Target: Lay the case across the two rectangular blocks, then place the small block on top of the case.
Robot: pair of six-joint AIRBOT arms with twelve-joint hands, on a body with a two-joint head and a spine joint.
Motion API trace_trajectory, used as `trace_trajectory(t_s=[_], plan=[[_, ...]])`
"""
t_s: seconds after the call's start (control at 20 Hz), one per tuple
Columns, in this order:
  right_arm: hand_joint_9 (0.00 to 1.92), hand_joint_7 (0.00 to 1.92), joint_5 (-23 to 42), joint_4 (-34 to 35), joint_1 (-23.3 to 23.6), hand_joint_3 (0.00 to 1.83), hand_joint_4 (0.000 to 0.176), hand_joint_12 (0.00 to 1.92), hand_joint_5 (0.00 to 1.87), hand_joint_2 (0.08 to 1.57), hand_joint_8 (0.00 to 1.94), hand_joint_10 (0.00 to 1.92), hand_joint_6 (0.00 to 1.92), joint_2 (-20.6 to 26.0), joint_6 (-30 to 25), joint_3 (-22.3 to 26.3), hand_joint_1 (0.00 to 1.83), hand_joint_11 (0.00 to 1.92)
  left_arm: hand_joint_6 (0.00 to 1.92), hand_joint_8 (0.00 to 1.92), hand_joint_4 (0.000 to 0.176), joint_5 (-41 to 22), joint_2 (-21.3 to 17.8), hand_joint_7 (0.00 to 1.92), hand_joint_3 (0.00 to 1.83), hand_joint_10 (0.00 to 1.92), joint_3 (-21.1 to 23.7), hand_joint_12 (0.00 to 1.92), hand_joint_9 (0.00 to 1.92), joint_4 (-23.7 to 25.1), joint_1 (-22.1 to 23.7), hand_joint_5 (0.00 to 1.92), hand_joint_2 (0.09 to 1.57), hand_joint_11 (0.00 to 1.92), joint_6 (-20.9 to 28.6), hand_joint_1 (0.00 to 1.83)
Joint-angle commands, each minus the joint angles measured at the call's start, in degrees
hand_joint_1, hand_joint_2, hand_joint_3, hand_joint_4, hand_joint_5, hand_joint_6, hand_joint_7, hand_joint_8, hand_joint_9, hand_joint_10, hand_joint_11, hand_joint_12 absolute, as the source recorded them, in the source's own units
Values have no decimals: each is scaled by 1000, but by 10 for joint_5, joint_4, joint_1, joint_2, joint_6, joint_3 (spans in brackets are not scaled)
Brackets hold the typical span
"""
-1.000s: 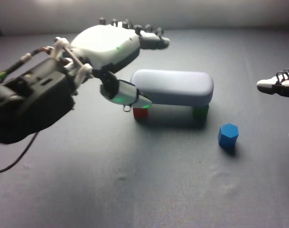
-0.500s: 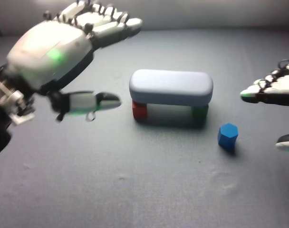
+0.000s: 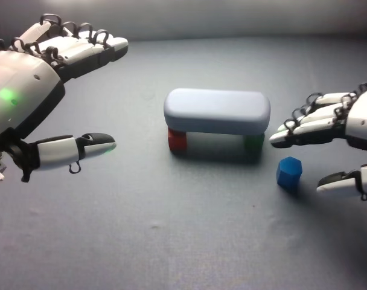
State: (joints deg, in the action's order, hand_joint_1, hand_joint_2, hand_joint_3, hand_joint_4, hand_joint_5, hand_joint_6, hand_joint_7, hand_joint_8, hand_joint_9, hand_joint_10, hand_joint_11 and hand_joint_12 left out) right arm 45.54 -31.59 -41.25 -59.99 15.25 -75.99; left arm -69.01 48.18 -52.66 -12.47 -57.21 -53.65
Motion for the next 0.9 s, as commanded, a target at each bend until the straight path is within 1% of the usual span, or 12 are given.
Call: trace_trajectory(t_s=[0.0, 0.05, 0.1, 0.2, 0.35, 0.5, 0.6, 0.65, 0.7, 0.75, 0.8, 0.85], plan=[[572, 476, 33, 15, 8, 0, 0, 819, 410, 1182, 0, 5, 0, -1, -4, -4, 712, 339, 0, 2, 0, -82, -3, 373, 0, 5, 1, 1098, 340, -3, 3, 399, 985, 0, 5, 1032], [579, 471, 27, 8, 12, 0, 0, 873, 395, 1185, 0, 2, 0, -4, -4, -5, 704, 332, 0, 0, 0, -82, -3, 361, 0, 0, 1, 1099, 324, -4, 2, 399, 984, 0, 5, 1038], [568, 472, 19, -1, 16, 0, 0, 920, 399, 1181, 0, 0, 0, -9, -5, -9, 754, 297, 2, 3, 0, -82, -2, 366, 0, 4, 1, 1099, 330, -5, 1, 404, 977, 0, 6, 1038], [616, 511, 8, -11, 21, 0, 0, 954, 416, 1160, 2, 6, 0, -18, -6, -14, 836, 331, 8, 6, 0, -82, -1, 376, 0, 11, 1, 1098, 349, -7, 0, 420, 968, 0, 6, 1040], [715, 584, -18, -36, 36, 0, 0, 1161, 433, 1129, 8, 24, 1, -37, -6, -26, 938, 322, 11, 11, 0, -82, 1, 395, 0, 21, 1, 1100, 380, -10, -5, 437, 963, 5, 10, 1021], [716, 596, -38, -48, 41, 0, 0, 1125, 497, 1095, 8, 19, 12, -52, -6, -37, 1032, 300, 0, 1, 0, -82, 3, 400, 0, 9, 1, 1035, 418, -10, -5, 432, 968, 71, 11, 975], [793, 665, -46, -52, 43, 0, 0, 1286, 552, 1076, 21, 62, 9, -57, -6, -40, 1070, 329, 0, 0, 0, -81, 3, 384, 2, 2, 1, 1024, 410, -11, -5, 425, 974, 71, 12, 956], [698, 709, -49, -53, 44, 2, 0, 1398, 598, 1087, 39, 515, 1, -58, -6, -42, 1045, 368, 0, 0, 0, -81, 4, 385, 2, 1, 0, 1025, 408, -11, -5, 423, 975, 60, 12, 958], [608, 771, -51, -55, 44, 4, 0, 1446, 670, 1063, 85, 881, 10, -60, -6, -43, 1103, 427, 2, 0, 0, -80, 5, 391, 1, 1, 0, 1063, 409, -11, -5, 418, 980, 43, 12, 958], [549, 685, -54, -57, 44, 1, 0, 1537, 736, 1058, 422, 1152, 4, -62, -6, -43, 1119, 443, 1, 1, 0, -80, 6, 408, 0, 4, 0, 1113, 426, -12, -5, 427, 976, 33, 13, 978], [521, 584, -55, -59, 45, 0, 0, 1575, 772, 1051, 738, 1259, 6, -63, -6, -43, 1131, 439, 0, 1, 0, -80, 6, 410, 0, 4, -1, 1125, 431, -12, -5, 427, 976, 27, 13, 994], [555, 573, -56, -60, 45, 0, 0, 1593, 828, 1036, 888, 1286, 19, -64, -6, -44, 1163, 484, 0, 2, 0, -80, 7, 414, 1, 4, -1, 1129, 431, -12, -5, 428, 978, 28, 13, 995]])
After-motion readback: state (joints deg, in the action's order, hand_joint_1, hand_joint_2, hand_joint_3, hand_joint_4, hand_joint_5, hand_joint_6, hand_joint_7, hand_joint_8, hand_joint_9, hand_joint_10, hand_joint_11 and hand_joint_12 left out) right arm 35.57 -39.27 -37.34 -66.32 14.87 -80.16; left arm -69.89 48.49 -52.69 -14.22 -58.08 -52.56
